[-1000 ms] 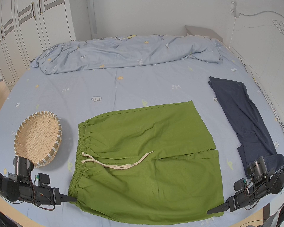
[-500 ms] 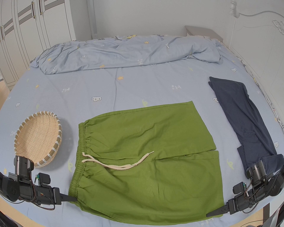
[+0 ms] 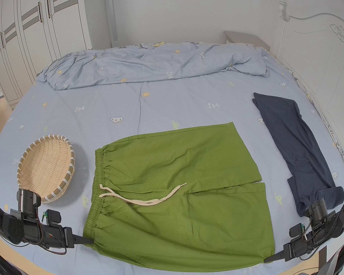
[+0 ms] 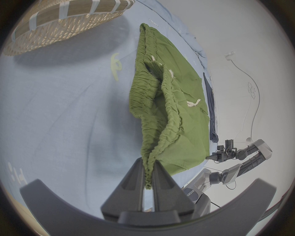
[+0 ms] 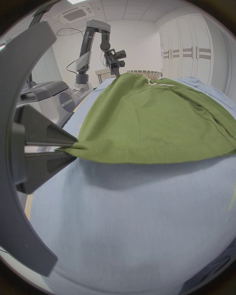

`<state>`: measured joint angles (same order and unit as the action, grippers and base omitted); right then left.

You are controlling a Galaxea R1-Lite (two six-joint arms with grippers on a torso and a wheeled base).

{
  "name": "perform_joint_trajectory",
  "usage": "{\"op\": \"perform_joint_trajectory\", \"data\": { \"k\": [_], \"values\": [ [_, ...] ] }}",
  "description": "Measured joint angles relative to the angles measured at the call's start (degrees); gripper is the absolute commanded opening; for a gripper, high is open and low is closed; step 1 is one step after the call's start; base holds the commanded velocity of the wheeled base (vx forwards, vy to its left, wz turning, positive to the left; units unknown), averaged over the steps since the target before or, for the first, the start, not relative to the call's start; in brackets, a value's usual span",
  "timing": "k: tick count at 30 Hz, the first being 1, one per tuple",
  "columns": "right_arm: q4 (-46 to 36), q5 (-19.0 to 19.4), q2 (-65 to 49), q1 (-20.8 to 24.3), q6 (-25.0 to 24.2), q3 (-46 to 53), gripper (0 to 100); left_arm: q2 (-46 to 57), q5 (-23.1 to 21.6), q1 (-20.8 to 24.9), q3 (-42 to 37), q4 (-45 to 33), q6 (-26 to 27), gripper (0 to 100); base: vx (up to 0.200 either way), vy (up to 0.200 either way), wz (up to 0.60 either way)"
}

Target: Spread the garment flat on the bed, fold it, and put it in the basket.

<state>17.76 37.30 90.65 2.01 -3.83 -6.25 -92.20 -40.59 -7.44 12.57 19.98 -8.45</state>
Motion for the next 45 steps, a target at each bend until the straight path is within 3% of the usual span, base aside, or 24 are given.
{"op": "perform_joint_trajectory", "data": {
  "k": [11,18,30,39,45],
  "values": [
    [-2.04,-0.46,-4.10,-0.41,-0.60,-1.18,0,0.72,0.39,-0.39,0.40,-0.24,0.00,0,0.000,0.000,0.00],
    [-16.51,-2.62,-9.67,0.63,-2.55,-12.54,0,2.93,0.61,0.28,4.22,-5.73,-2.82,0,0.000,0.000,0.00],
    [-33.13,-9.86,-15.21,5.23,-7.50,-46.82,0,7.12,0.67,1.05,26.10,-27.34,-8.05,0,0.000,0.000,0.00],
    [-37.60,-18.01,-9.70,10.50,-11.01,-71.33,0,3.54,0.39,1.43,45.45,-33.41,-13.09,0,0.000,0.000,0.00],
    [-40.40,-20.31,-4.33,12.53,-12.31,-81.81,0,-1.95,0.28,1.93,55.13,-35.02,-15.20,0,0.000,0.000,0.00]
  ]
}}
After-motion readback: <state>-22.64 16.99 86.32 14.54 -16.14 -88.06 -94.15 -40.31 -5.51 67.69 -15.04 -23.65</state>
